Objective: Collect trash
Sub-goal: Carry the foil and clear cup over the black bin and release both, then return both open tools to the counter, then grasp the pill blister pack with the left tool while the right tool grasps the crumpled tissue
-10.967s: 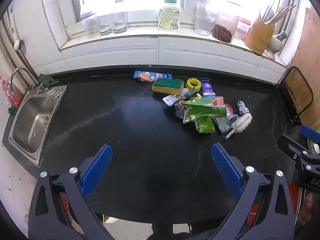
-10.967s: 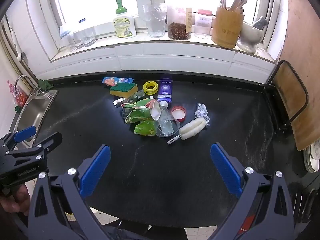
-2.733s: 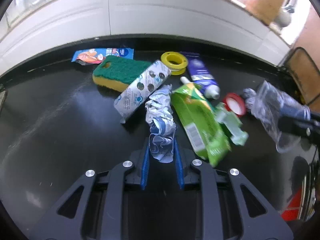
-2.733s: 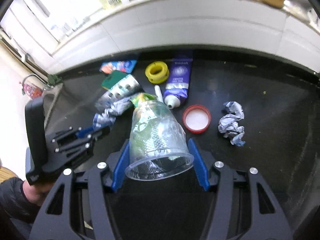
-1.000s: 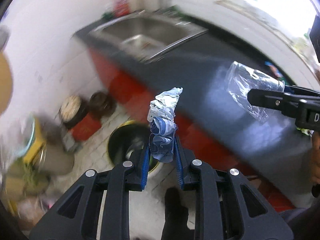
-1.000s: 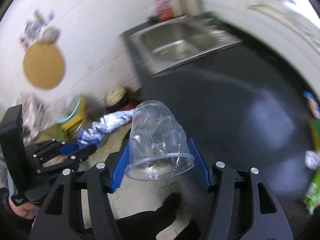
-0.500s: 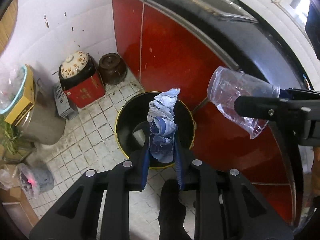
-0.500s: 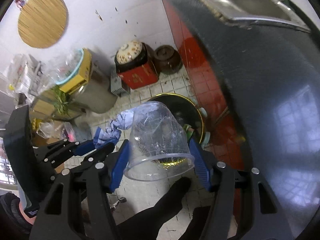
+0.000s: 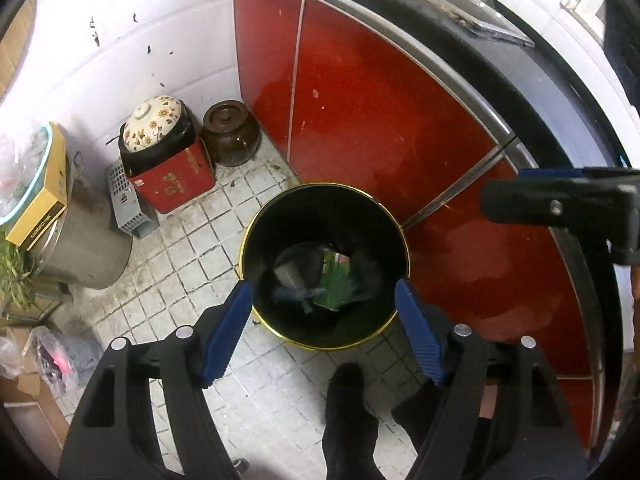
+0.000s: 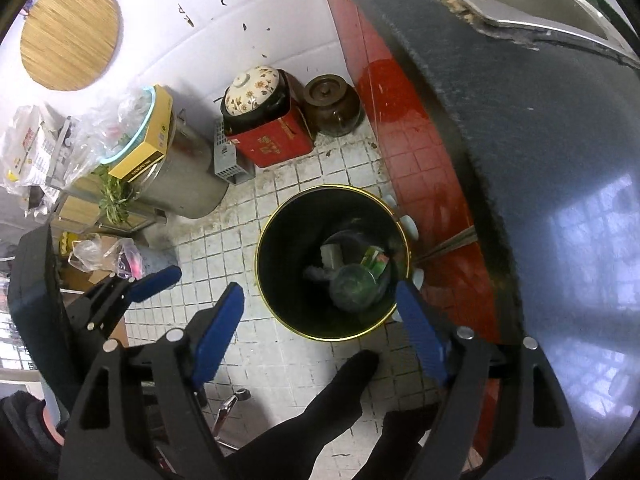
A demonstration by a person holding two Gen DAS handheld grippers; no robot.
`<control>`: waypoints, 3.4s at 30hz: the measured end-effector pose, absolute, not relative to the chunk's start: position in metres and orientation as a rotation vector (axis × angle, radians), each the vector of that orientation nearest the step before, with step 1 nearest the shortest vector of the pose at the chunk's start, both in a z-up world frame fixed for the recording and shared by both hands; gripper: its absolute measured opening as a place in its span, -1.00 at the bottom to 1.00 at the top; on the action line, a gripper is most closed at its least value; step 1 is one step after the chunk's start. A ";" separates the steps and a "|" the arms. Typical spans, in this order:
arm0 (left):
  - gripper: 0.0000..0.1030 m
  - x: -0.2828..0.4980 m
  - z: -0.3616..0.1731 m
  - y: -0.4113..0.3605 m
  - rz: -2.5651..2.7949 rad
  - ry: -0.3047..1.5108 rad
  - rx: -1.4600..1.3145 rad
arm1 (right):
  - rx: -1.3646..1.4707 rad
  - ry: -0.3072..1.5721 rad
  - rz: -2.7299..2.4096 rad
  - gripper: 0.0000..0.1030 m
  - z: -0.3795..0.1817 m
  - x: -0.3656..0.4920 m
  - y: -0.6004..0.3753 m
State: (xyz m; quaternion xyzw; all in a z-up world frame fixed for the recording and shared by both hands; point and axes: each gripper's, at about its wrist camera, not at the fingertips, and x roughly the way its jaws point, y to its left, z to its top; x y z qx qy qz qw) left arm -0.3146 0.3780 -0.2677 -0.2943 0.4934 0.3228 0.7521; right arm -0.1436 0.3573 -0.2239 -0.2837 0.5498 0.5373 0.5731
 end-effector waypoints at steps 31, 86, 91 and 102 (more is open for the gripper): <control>0.84 0.030 -0.088 -0.014 -0.212 0.914 0.028 | 0.072 0.952 0.245 0.75 -0.037 0.035 -0.272; -0.19 0.136 -0.163 -0.064 -0.338 0.993 0.214 | 0.073 1.105 0.150 -0.31 -0.149 0.133 -0.327; -0.19 0.099 -0.145 -0.054 -0.301 0.996 0.172 | 0.046 1.066 0.170 -0.31 -0.126 0.104 -0.323; -0.19 0.074 -0.137 -0.035 -0.297 0.996 0.149 | 0.064 1.056 0.120 -0.31 -0.121 0.073 -0.314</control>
